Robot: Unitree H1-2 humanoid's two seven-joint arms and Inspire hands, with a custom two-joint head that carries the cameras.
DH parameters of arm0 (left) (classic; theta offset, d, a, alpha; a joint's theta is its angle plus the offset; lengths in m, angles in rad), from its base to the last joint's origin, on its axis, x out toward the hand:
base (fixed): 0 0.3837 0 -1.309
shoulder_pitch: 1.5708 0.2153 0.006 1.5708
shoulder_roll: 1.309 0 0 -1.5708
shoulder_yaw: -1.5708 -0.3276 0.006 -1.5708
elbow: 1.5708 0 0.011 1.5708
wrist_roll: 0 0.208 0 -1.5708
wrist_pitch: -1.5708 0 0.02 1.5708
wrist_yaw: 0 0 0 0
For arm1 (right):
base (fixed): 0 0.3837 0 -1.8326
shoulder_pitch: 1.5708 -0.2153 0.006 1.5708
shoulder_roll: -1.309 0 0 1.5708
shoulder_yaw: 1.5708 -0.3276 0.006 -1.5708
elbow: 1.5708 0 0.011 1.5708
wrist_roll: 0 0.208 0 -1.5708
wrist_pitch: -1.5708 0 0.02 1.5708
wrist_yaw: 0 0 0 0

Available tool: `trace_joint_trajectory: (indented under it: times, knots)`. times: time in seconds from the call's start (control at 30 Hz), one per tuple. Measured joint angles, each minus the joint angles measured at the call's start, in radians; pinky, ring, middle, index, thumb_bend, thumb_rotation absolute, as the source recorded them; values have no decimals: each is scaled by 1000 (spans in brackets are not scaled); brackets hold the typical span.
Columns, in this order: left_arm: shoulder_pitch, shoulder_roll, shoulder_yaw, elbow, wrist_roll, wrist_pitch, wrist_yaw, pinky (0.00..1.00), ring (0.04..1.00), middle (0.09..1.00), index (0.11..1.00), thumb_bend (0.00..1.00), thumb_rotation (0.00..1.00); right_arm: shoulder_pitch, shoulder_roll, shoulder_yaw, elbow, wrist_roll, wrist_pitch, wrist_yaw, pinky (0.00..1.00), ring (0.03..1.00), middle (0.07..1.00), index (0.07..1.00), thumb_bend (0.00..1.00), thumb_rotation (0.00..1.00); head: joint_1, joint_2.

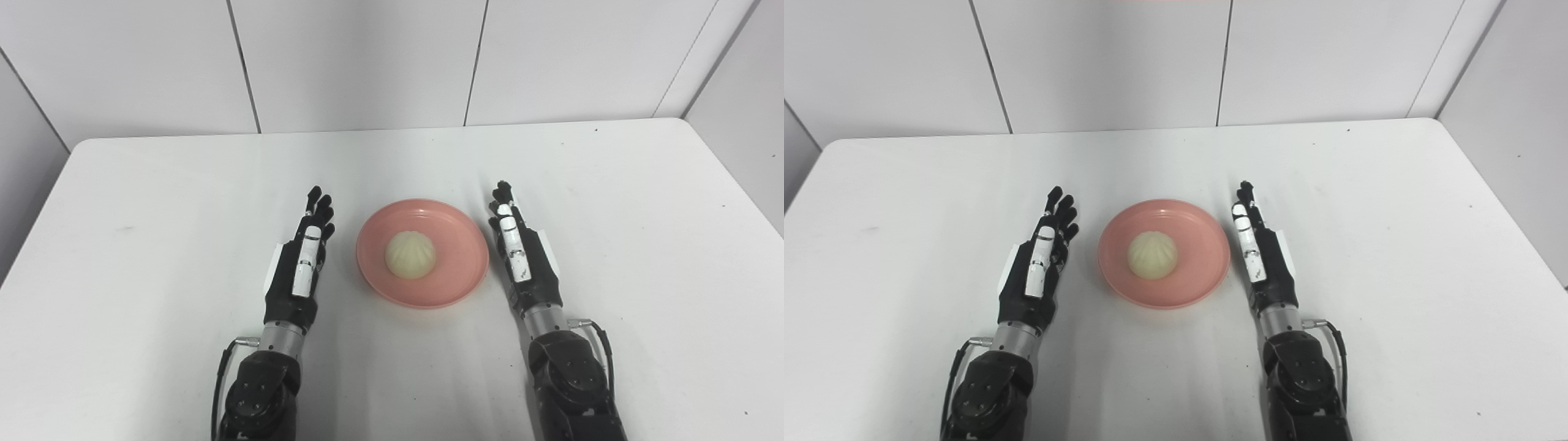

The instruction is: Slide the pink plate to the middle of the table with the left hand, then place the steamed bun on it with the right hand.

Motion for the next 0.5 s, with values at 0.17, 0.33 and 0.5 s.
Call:
trace_joint_trajectory:
  times: [0.17,0.33,0.5]
  knots:
    - [15,1,2,-15,-17,1,-8,1000,1000,1000,1000,352,1000,-1,-1,3,5,11,-8,4,1000,1000,1000,1000,206,1000,-2,3]
    - [16,4,3,-16,-20,11,-9,1000,1000,1000,1000,353,1000,-1,-1,6,9,16,-25,3,1000,1000,1000,1000,214,1000,-2,3]
    - [14,8,-1,-13,-22,13,-22,1000,1000,1000,1000,341,1000,-3,-1,7,14,20,-39,3,1000,1000,1000,1000,217,1000,-2,5]
